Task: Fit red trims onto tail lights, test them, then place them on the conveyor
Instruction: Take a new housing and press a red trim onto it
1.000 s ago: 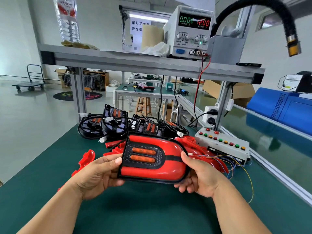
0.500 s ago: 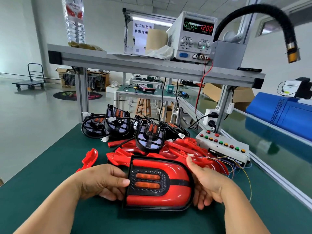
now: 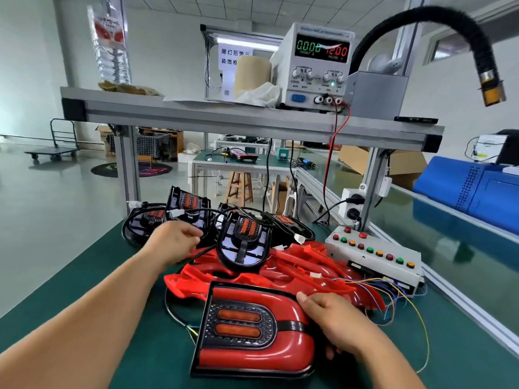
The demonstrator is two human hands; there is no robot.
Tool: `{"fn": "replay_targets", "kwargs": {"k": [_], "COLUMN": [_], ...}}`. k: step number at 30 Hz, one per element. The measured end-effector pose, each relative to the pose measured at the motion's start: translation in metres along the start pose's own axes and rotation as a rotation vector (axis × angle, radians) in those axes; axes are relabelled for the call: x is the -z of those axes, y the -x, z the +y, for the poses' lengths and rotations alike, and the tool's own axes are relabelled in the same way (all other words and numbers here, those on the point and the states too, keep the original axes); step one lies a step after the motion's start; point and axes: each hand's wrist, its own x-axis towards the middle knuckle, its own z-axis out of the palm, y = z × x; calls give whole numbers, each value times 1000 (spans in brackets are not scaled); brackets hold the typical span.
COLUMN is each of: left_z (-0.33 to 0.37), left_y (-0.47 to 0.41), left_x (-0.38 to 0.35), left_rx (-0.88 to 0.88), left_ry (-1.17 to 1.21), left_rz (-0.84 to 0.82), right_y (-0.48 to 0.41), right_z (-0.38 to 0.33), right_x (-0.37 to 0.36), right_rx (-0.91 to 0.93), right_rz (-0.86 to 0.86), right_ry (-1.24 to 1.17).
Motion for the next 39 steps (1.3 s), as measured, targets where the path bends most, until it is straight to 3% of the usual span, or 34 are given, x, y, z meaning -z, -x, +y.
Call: {"fn": "replay_targets", "kwargs": {"k": [4,8,20,29,32,35,39], "left_z": [1,-1,10,35,48,62,93], "left_y": [-24,-31,-28,-25,-21,-11,2], "left_x": [-32,-42,-18,7,17,34,62], "left_rx": [-64,-82,-52,-31,-50,-32,-60], "left_ry": [-357,-451,-309,-27,278,594,722], "left_rz": [-98,-95,171,457,366,136,-152], "right_y": [-1,-2,-1,0,-2,-4,-4], "right_z": [0,2,3,0,1,3,5], "right_x": [1,0,-6,-13,-16,-15,-14], "right_rx": [-19,-22,95,206,225,241,251], "right_rz": [-20,-24,12,74,89,98,99], "right_ry": [-47,-42,-183,-232,-212,-173,-159]}}
